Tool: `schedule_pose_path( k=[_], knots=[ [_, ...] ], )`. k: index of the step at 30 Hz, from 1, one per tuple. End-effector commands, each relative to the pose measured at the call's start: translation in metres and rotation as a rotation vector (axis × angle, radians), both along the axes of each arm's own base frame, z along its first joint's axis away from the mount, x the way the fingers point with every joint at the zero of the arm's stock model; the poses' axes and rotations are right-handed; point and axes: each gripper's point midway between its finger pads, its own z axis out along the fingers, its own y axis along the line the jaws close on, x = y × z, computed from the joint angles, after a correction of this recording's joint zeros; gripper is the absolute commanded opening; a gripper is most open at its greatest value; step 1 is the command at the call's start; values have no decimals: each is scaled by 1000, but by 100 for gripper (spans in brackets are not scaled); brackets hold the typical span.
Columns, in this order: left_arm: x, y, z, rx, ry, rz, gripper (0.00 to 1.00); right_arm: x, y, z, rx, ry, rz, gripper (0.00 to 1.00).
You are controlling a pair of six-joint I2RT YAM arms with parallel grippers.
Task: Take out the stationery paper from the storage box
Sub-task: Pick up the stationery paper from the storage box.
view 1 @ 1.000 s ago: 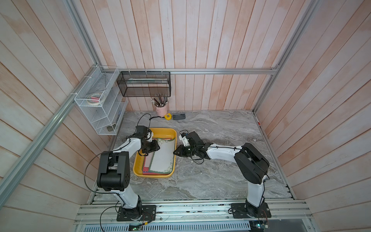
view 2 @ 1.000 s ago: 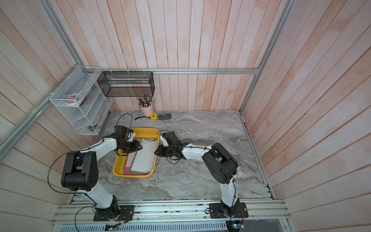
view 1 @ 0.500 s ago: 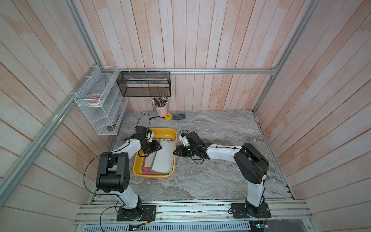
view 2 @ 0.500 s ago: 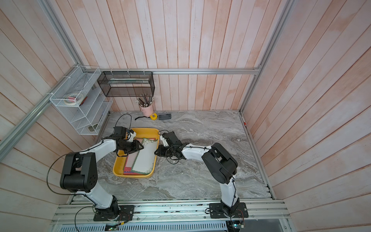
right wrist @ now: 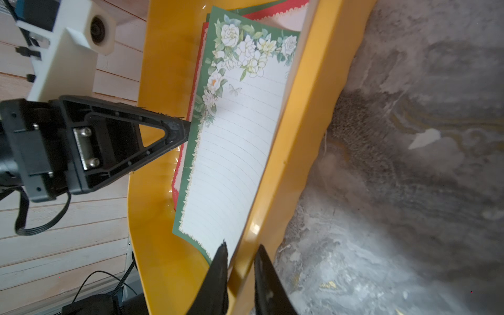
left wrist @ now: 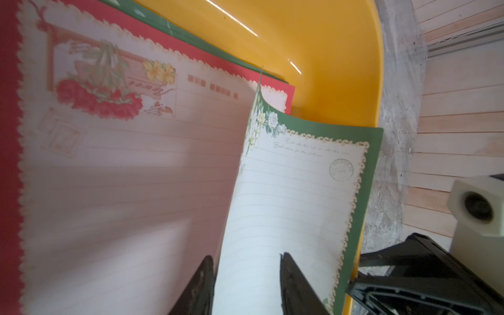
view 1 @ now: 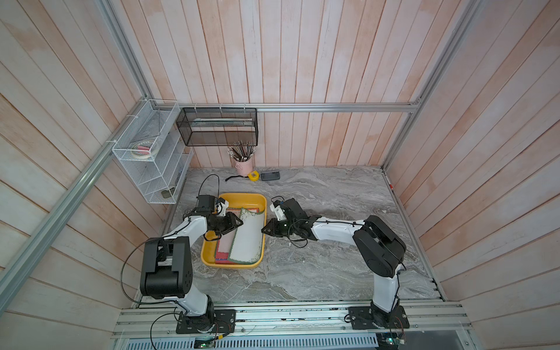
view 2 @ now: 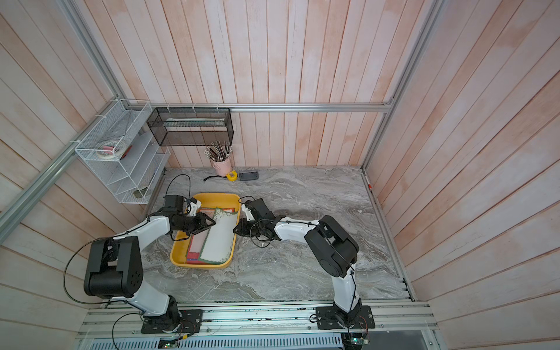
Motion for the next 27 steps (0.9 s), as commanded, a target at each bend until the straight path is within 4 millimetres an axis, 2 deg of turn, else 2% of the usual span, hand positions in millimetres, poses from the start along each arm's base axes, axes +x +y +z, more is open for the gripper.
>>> schedule_pose_path(
  k=[1, 19, 24, 27],
  knots=[
    [0, -5, 10, -47, -34, -12, 41, 3, 5, -2, 16, 4, 4, 21],
    [-1, 12, -31, 87, 85, -3, 42, 2, 7, -2, 25, 8, 15, 21],
    [-2, 15, -35, 106, 99, -5, 42, 2, 7, -3, 25, 11, 17, 21],
    [-1, 11, -30, 80, 83, -12, 40, 2, 7, -3, 27, 12, 18, 21]
  ],
)
